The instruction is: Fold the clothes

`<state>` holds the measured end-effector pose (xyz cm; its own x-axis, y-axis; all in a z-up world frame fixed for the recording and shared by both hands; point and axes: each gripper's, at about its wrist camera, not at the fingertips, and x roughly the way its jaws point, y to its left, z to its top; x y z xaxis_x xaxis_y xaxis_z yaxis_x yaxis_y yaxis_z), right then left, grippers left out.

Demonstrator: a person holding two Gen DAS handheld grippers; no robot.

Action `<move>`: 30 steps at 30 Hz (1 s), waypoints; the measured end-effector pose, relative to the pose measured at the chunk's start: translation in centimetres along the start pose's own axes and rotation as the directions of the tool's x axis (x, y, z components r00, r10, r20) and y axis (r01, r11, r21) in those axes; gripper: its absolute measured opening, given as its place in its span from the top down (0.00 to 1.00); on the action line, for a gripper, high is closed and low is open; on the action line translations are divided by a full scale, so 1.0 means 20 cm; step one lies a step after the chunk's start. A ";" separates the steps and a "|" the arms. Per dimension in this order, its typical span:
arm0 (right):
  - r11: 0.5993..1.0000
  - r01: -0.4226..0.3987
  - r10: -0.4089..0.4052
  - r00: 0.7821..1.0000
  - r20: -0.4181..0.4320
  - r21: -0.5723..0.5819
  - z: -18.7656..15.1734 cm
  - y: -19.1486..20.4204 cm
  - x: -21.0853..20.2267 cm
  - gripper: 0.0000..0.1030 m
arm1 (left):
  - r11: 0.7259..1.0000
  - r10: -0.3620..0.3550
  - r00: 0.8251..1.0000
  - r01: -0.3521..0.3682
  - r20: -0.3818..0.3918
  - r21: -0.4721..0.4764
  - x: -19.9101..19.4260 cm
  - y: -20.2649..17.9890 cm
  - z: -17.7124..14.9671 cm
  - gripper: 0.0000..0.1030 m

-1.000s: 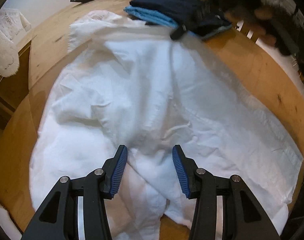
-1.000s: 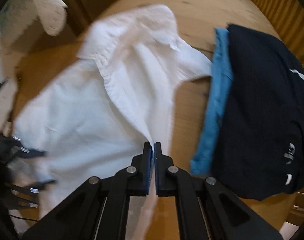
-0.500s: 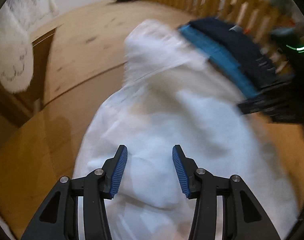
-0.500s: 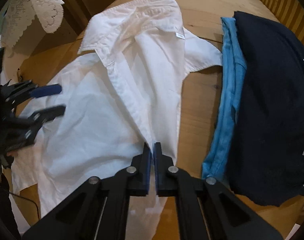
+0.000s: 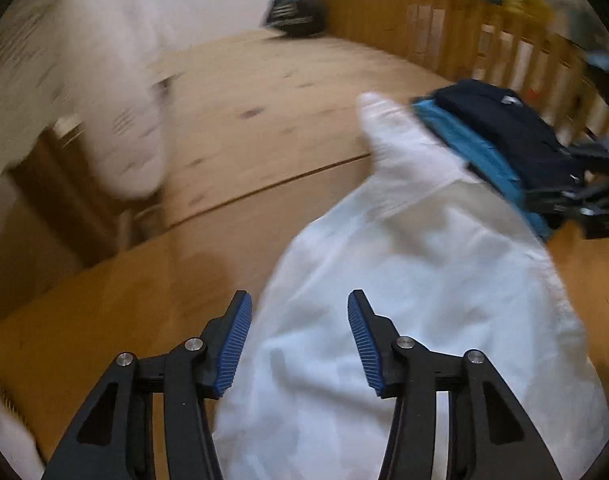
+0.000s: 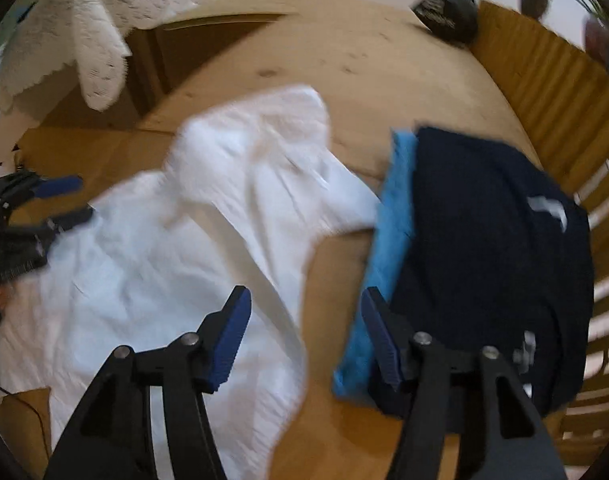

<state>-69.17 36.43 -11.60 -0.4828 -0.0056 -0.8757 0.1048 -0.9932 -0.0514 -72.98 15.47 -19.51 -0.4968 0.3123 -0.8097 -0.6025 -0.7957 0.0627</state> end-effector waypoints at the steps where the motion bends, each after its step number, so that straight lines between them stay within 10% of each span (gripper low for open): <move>1: 1.000 0.012 -0.013 1.000 -0.003 -0.014 0.05 0.04 0.04 0.45 | 1.000 0.008 1.000 -0.007 -0.011 0.025 0.04 -0.02 0.02 0.51; 5: 0.995 0.090 -0.092 0.995 -0.038 -0.049 0.21 0.05 0.20 0.45 | 0.997 0.047 0.995 -0.041 -0.091 0.060 0.24 -0.05 0.05 0.56; 8: 1.000 0.027 -0.027 0.999 -0.042 -0.002 0.25 0.01 0.28 0.47 | 0.999 -0.015 0.996 0.018 -0.084 0.033 0.25 -0.04 0.05 0.79; 10: 0.997 -0.043 0.046 0.998 -0.045 0.060 0.26 -0.02 0.33 0.86 | 0.997 -0.006 0.998 0.012 -0.069 0.080 0.23 -0.06 0.03 0.89; 12: 0.983 -0.121 0.129 0.990 -0.052 0.136 0.25 -0.07 0.36 0.96 | 0.993 0.011 0.998 -0.004 -0.056 0.119 0.22 -0.09 0.01 0.97; 20: 0.963 -0.148 0.152 0.988 -0.002 0.227 0.18 -0.17 0.29 0.96 | 0.985 0.037 0.999 -0.041 0.024 0.169 0.05 -0.10 0.10 0.71; 30: 0.963 -0.155 0.158 0.987 0.007 0.220 0.17 -0.18 0.29 0.96 | 0.975 0.006 0.995 0.016 -0.100 0.221 0.25 -0.12 0.13 0.73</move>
<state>-75.25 39.61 -14.80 -0.4664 -0.1629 -0.8694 -0.0154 -0.9812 0.1922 -75.67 20.29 -22.13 -0.4355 0.2538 -0.8637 -0.7334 -0.6563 0.1769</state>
